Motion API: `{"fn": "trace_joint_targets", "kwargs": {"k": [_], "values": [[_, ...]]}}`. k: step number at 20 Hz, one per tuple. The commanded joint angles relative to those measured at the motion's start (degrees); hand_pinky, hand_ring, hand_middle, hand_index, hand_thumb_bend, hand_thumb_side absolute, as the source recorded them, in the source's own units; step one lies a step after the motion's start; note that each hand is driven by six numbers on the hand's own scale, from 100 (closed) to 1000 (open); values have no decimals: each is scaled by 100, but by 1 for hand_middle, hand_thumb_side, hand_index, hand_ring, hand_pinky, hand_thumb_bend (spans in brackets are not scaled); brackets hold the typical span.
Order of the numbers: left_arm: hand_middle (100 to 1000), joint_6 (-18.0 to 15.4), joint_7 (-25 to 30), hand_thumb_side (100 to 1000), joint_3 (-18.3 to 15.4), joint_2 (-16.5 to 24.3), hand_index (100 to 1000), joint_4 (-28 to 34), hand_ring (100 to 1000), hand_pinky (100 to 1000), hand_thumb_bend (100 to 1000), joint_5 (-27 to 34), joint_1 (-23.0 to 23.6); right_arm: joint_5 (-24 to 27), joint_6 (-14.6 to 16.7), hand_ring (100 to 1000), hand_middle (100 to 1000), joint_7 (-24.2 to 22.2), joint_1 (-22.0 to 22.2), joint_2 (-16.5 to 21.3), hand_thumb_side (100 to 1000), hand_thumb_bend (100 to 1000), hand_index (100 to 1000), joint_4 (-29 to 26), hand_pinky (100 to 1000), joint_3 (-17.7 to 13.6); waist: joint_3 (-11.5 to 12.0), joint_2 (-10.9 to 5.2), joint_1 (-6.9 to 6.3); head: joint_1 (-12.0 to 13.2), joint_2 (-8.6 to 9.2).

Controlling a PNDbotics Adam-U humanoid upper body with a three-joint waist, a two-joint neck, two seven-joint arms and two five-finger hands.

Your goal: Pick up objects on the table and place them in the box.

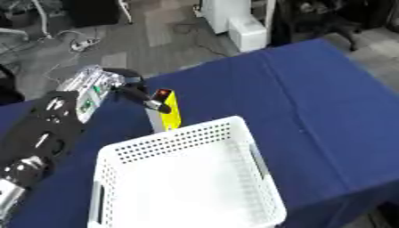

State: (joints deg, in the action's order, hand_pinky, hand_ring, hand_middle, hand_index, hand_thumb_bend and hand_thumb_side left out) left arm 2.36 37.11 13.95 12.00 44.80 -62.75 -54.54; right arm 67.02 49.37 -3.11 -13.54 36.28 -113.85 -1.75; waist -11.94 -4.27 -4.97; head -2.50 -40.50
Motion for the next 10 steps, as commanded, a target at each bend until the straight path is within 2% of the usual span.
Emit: {"fn": "trace_joint_targets", "kwargs": {"k": [1,10], "values": [[738,5,-82,913,-102,27,759,-28,754,380,929,-70,-183,6,-45,243,269,2,-114,85,1000,100,408,-74,155,-20,-18,-37,28,-25,-14],[788,-80,-520,918,-250,-56,818,-365,767,434,952,-10,-152,34,-128,244,269,67,-218,75,1000,100,408,-74,155,-25,-81,-21,4,-31,-14]]}}
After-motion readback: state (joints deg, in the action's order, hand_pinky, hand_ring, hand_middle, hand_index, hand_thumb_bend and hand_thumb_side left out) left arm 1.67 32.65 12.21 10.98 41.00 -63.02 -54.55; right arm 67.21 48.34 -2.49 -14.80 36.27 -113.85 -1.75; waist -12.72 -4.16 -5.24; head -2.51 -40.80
